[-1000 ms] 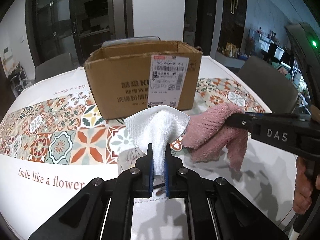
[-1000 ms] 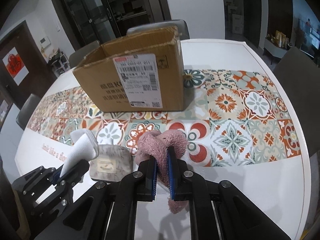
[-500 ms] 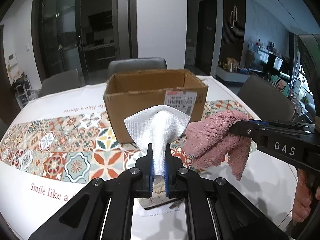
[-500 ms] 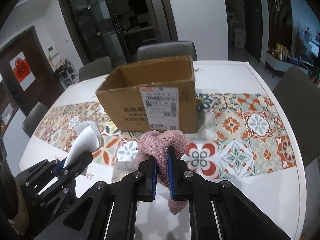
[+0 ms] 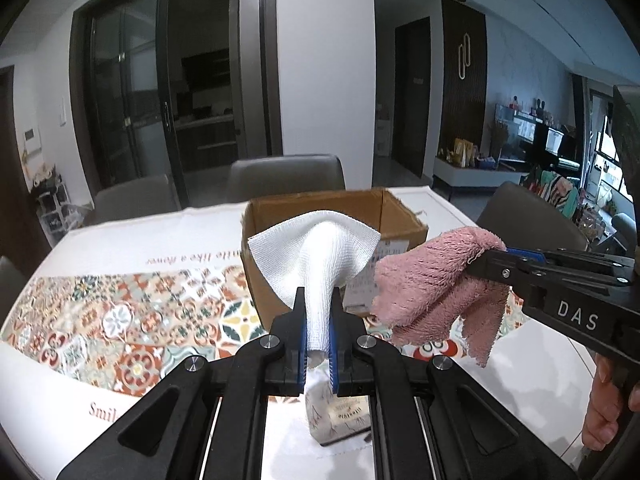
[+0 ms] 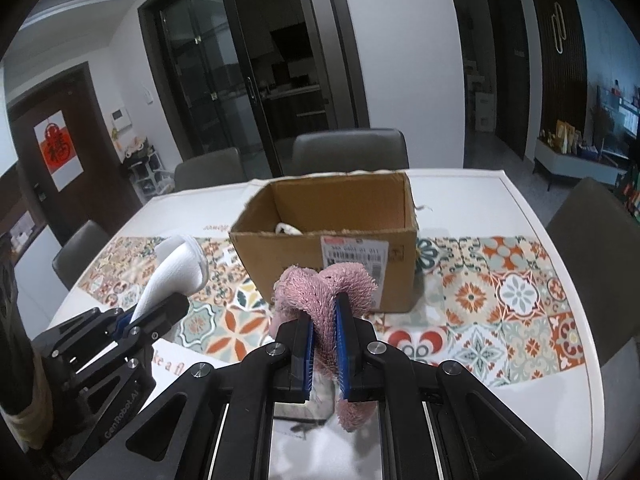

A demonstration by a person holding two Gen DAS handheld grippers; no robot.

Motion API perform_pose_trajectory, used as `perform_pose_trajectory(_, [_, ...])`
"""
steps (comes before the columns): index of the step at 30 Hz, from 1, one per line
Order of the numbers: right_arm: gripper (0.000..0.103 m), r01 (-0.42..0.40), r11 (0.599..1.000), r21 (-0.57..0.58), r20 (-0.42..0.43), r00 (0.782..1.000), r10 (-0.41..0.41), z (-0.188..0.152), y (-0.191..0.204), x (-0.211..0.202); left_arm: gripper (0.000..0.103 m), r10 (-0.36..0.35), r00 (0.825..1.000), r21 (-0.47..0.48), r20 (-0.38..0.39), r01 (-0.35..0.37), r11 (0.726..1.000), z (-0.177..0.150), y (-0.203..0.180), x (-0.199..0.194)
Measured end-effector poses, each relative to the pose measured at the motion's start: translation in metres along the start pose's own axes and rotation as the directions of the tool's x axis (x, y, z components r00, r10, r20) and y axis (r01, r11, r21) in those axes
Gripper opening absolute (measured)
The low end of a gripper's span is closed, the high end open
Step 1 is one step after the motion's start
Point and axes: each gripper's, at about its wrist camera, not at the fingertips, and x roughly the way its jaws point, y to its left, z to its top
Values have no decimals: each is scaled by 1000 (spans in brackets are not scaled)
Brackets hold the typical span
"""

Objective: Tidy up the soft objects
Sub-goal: 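Carry the towel and tissue over the box and lower them inside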

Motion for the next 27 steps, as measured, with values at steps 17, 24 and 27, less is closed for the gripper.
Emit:
perform_pose_trajectory(17, [11, -2, 1000, -25, 144, 990, 6, 39, 15, -18, 10, -27, 996, -13, 89, 28, 1000, 41, 21, -4])
perform_pose_trajectory(24, [11, 0, 999, -43, 195, 981, 8, 58, 20, -19, 10, -24, 991, 1, 134, 24, 1000, 60, 28, 1])
perform_pose_trajectory(27, [11, 5, 999, -51, 217, 976, 6, 67, 22, -18, 10, -21, 989, 2, 146, 21, 1000, 67, 31, 5])
